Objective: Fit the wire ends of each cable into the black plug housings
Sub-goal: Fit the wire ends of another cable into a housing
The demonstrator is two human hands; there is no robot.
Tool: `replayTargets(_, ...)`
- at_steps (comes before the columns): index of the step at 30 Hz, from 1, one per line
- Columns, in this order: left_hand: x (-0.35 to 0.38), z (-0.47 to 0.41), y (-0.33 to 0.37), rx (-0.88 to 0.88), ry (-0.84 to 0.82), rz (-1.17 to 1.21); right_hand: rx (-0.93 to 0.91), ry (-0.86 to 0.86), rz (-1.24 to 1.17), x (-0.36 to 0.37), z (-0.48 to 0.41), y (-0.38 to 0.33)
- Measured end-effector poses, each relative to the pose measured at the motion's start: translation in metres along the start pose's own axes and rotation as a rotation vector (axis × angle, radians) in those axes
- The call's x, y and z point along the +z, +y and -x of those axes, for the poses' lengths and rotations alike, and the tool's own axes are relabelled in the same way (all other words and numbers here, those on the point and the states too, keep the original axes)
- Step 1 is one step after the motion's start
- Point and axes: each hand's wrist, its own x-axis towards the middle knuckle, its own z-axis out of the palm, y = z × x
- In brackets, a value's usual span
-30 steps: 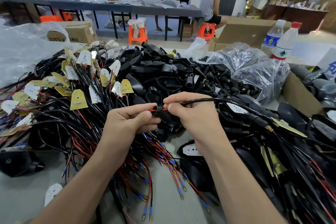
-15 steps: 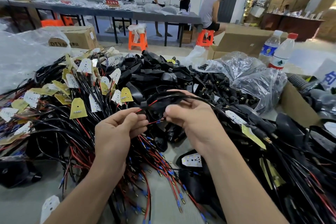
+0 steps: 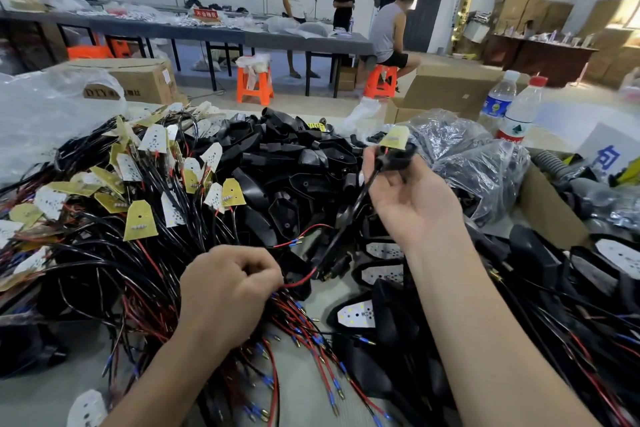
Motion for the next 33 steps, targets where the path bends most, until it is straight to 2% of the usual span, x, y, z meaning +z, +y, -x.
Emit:
replayTargets(2, 0.002, 0.004, 0.005, 0.099, -0.018, -0.185, 0.067, 0.036, 0.19, -0.001, 0.0, 0.006)
replayTargets(4, 0.003, 0.006, 0.006, 0.15, -0.039, -0.187, 0.137, 0.061, 0.36, -0.004, 0.002, 0.016)
replayTargets(6, 0.0, 0.003, 0.003, 0.108, -0.068, -0.026, 0.194, 0.072, 0.46, -0.01, 0.006, 0.024)
replayTargets(9, 0.001, -0.003, -0.001, 0.012, -0.105, 0.499, 0.271, 0.052, 0.553, -0.019, 0.019, 0.04)
replayTargets(11, 0.005, -0.009, -0.001, 0.016, -0.216, 0.704, 0.324, 0.044, 0.619, -0.024, 0.031, 0.054)
replayTargets(14, 0.012, -0.009, -0.002, 0.017, -0.404, 0.806, 0.343, 0.08, 0.706, -0.031, 0.043, 0.075)
replayTargets(16, 0.015, -0.007, -0.002, -0.038, -0.441, 0.859, 0.329, 0.103, 0.74, -0.036, 0.049, 0.082)
replayTargets(20, 0.014, -0.011, -0.001, -0.169, -0.384, 1.073, 0.322, 0.056, 0.75, -0.047, 0.054, 0.084)
replayTargets(23, 0.012, -0.015, -0.004, -0.231, -0.319, 1.148, 0.329, -0.072, 0.907, -0.054, 0.059, 0.077)
replayTargets(26, 0.013, -0.016, -0.006, -0.237, -0.28, 1.224, 0.192, -0.114, 1.051, -0.058, 0.061, 0.074)
replayTargets(29, 0.015, -0.017, -0.004, -0.237, -0.249, 1.264, -0.156, -0.006, 1.357, -0.061, 0.061, 0.072)
replayTargets(31, 0.015, -0.017, -0.006, -0.231, -0.245, 1.259, -0.38, -0.018, 1.601, -0.063, 0.063, 0.073)
replayTargets(33, 0.016, -0.017, -0.006, -0.213, -0.253, 1.241, -0.503, -0.053, 1.702, -0.066, 0.064, 0.075)
